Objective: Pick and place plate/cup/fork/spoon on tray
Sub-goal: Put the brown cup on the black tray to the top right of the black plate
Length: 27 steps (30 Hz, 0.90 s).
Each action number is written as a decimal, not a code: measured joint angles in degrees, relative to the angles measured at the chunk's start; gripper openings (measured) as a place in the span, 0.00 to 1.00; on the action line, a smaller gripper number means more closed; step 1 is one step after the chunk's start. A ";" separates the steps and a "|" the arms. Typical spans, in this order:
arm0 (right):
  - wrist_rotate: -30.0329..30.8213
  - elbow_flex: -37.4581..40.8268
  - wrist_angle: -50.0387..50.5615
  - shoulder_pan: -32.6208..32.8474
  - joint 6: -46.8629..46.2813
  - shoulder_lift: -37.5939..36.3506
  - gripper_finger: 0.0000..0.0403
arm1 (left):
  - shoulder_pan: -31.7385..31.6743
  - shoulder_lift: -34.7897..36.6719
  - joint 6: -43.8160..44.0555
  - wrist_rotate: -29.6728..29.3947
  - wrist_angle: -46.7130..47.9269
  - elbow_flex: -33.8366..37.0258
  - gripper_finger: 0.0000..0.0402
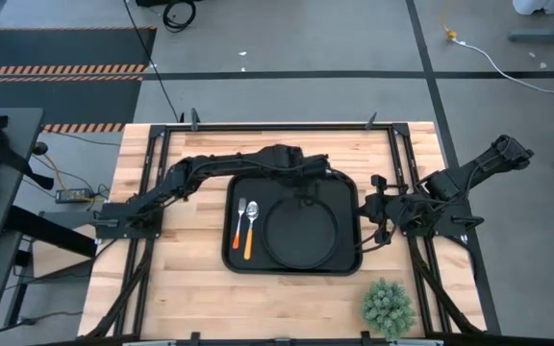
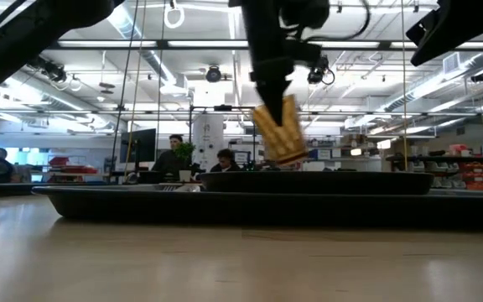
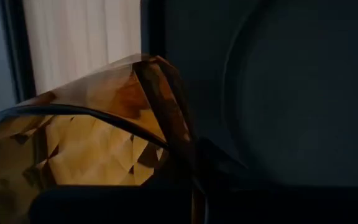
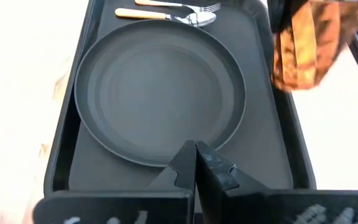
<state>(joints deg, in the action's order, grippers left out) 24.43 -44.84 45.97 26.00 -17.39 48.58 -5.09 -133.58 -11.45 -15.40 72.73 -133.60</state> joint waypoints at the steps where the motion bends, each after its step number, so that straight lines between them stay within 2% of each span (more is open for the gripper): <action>1: 0.00 0.00 -0.07 0.00 0.00 0.12 0.03 | -0.24 0.00 1.53 -0.10 2.65 0.00 0.03; 8: -0.02 0.01 -0.07 0.00 0.00 0.11 0.03 | -1.22 -0.07 12.69 3.42 17.39 0.00 0.03; 15: -0.67 0.01 -0.04 0.00 -1.06 0.15 0.03 | -1.96 -0.46 16.66 10.95 17.25 0.90 0.03; 27: -2.01 0.02 -0.03 0.07 -1.07 0.17 0.03 | -2.22 -1.53 16.87 10.96 17.29 0.94 0.03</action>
<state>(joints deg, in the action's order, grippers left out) 22.41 -44.82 45.93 26.06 -18.46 48.75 -7.31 -135.11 5.43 -4.43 90.02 -132.66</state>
